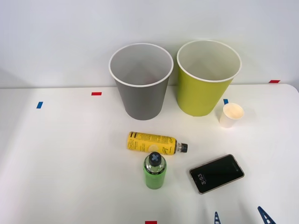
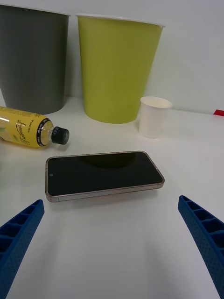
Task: Put cans in the gray bin, plastic bottles in the light green bin
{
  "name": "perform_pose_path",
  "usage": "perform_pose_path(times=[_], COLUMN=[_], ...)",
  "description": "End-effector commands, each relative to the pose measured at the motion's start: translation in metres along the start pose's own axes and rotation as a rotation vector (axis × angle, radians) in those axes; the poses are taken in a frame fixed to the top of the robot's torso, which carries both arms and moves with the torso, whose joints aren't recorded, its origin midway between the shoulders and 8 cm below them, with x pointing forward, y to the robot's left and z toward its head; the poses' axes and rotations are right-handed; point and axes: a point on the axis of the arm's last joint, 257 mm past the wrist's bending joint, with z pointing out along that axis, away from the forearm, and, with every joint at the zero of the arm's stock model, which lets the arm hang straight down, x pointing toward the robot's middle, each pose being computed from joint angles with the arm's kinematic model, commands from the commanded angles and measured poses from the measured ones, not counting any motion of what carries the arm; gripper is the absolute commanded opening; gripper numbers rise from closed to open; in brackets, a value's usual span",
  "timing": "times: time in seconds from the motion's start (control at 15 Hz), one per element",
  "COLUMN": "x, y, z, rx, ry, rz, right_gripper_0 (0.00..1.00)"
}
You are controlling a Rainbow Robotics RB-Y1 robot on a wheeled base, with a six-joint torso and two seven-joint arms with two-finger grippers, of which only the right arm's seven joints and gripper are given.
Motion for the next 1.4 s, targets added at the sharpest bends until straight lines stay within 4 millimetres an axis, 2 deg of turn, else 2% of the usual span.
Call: perform_pose_path(times=[0.07, 1.4], x=[0.0000, 0.0000], y=[0.0000, 0.0000], z=[0.0000, 0.0000], rx=[0.000, 0.000], ry=[0.000, 0.000], rz=[0.000, 0.000], right_gripper_0=[1.00, 1.00])
